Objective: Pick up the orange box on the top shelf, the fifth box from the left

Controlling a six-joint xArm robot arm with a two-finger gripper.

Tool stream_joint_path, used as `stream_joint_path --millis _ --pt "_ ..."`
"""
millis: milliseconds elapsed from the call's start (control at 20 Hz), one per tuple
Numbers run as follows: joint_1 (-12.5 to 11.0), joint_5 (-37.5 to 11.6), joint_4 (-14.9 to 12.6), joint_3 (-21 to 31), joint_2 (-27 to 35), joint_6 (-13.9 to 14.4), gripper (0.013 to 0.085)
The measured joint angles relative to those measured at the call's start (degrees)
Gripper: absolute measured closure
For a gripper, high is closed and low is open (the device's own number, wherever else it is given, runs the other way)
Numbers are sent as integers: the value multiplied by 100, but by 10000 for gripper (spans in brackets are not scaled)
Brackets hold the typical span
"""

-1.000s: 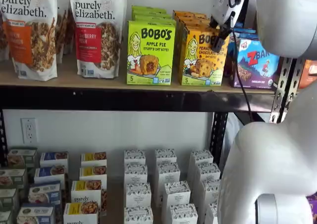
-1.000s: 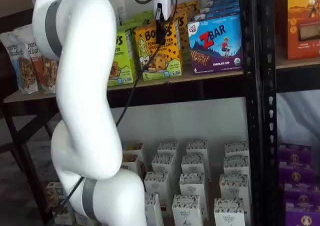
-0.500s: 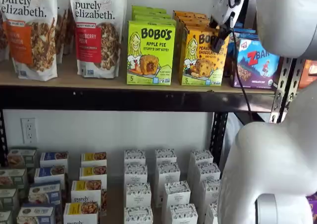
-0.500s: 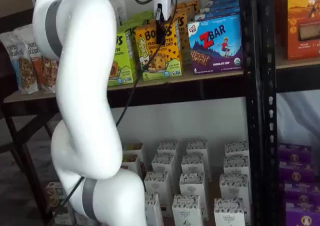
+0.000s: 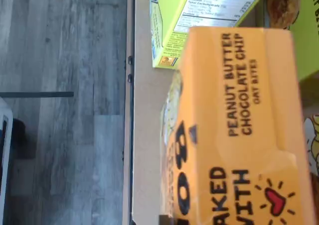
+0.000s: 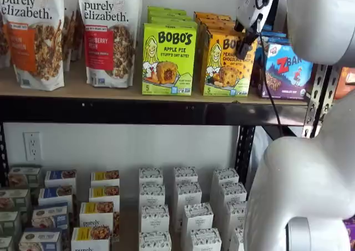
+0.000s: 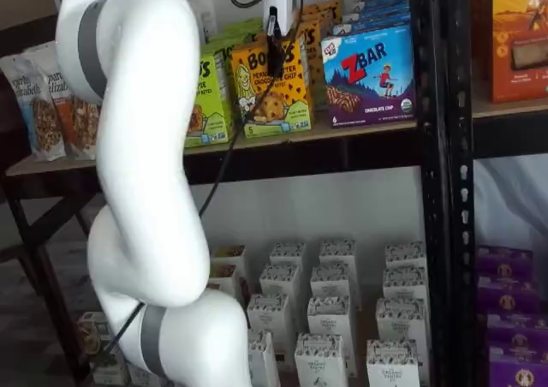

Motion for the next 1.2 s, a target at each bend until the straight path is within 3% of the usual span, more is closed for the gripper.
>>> stream_joint_path --millis 250,1200 --pt "12 -15 4 6 -3 10 570" --pt "85 169 -181 44 -251 102 570"
